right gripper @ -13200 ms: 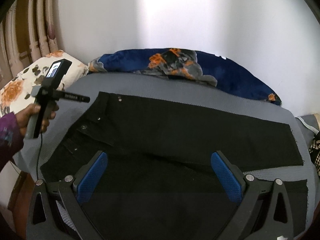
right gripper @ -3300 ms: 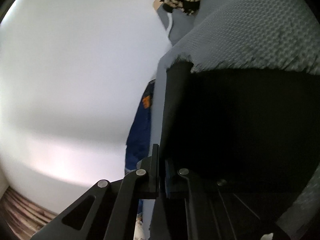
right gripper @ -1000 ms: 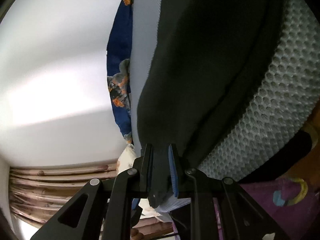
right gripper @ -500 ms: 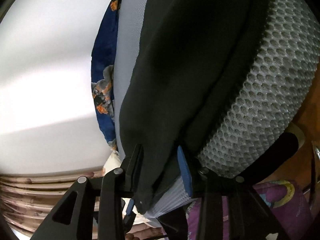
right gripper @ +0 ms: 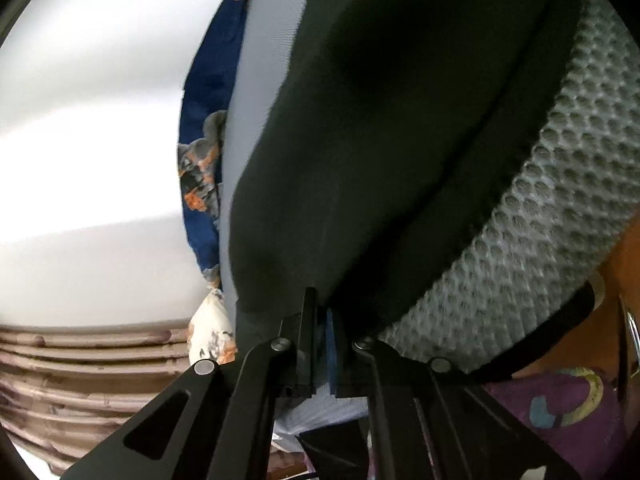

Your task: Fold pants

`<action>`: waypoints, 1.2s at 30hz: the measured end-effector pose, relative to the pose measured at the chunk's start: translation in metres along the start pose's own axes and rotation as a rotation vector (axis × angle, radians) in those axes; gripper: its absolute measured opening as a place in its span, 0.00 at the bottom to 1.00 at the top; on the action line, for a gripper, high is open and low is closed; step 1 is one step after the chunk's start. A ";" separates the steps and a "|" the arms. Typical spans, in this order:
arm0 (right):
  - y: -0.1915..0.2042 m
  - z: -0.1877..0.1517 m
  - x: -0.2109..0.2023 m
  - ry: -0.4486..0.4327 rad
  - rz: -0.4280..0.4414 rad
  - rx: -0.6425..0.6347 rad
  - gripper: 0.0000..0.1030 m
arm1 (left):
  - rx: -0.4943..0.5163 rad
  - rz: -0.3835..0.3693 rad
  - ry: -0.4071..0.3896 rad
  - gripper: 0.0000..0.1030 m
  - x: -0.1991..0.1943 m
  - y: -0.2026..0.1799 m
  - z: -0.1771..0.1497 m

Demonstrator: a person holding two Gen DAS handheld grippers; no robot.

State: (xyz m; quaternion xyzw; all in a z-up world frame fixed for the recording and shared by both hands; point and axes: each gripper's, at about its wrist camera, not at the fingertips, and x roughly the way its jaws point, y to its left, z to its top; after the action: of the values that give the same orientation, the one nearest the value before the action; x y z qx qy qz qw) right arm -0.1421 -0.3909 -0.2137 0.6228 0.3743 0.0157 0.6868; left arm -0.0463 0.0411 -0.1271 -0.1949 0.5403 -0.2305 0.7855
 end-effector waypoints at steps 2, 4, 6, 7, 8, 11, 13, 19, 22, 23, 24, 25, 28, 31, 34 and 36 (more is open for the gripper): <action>0.002 -0.003 -0.005 0.006 0.001 -0.006 0.05 | -0.003 0.014 -0.009 0.43 -0.004 0.004 0.002; 0.000 -0.005 -0.006 0.013 -0.008 -0.010 0.05 | -0.004 0.025 -0.024 0.43 -0.010 0.008 0.004; -0.006 -0.005 0.000 0.020 -0.031 0.004 0.05 | -0.006 0.040 -0.037 0.44 -0.012 0.012 0.005; -0.010 -0.004 0.002 0.021 -0.031 0.010 0.05 | -0.011 0.047 -0.037 0.44 -0.012 0.014 0.005; -0.013 -0.002 0.005 0.022 -0.029 0.005 0.05 | -0.019 0.050 -0.033 0.44 -0.011 0.016 0.005; -0.017 0.002 0.010 0.035 -0.010 0.037 0.06 | -0.016 0.063 -0.032 0.44 -0.009 0.018 0.003; -0.017 0.001 0.005 0.042 -0.024 0.024 0.06 | -0.007 0.079 -0.019 0.44 -0.006 0.017 0.003; -0.004 -0.003 -0.023 0.082 -0.103 -0.024 0.16 | -0.008 0.094 -0.028 0.44 -0.018 0.018 0.006; 0.043 -0.019 -0.025 0.163 -0.091 -0.254 0.16 | 0.001 0.124 -0.074 0.44 -0.036 0.024 0.009; 0.062 -0.025 -0.020 0.189 -0.089 -0.342 0.16 | 0.000 0.142 -0.090 0.44 -0.042 0.029 0.011; 0.084 -0.034 -0.011 0.215 -0.077 -0.448 0.16 | -0.005 0.155 -0.101 0.45 -0.046 0.035 0.012; 0.099 -0.040 -0.001 0.234 -0.067 -0.516 0.17 | -0.012 0.168 -0.112 0.45 -0.049 0.041 0.013; 0.128 -0.062 0.042 0.324 -0.068 -0.676 0.17 | -0.087 0.211 -0.153 0.45 -0.058 0.073 0.018; 0.140 -0.091 0.088 0.427 -0.077 -0.796 0.17 | -0.179 0.244 -0.199 0.45 -0.066 0.105 0.018; 0.152 -0.121 0.127 0.546 -0.041 -0.856 0.17 | -0.276 0.230 -0.250 0.45 -0.086 0.130 0.015; 0.163 -0.140 0.150 0.605 -0.023 -0.922 0.17 | -0.317 0.245 -0.297 0.45 -0.101 0.140 0.012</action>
State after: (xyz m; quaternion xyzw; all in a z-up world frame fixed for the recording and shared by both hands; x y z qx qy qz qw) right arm -0.0371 -0.1631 -0.1389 0.2212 0.5161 0.3488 0.7504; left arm -0.0451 0.2145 -0.1239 -0.2804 0.4680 -0.0148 0.8379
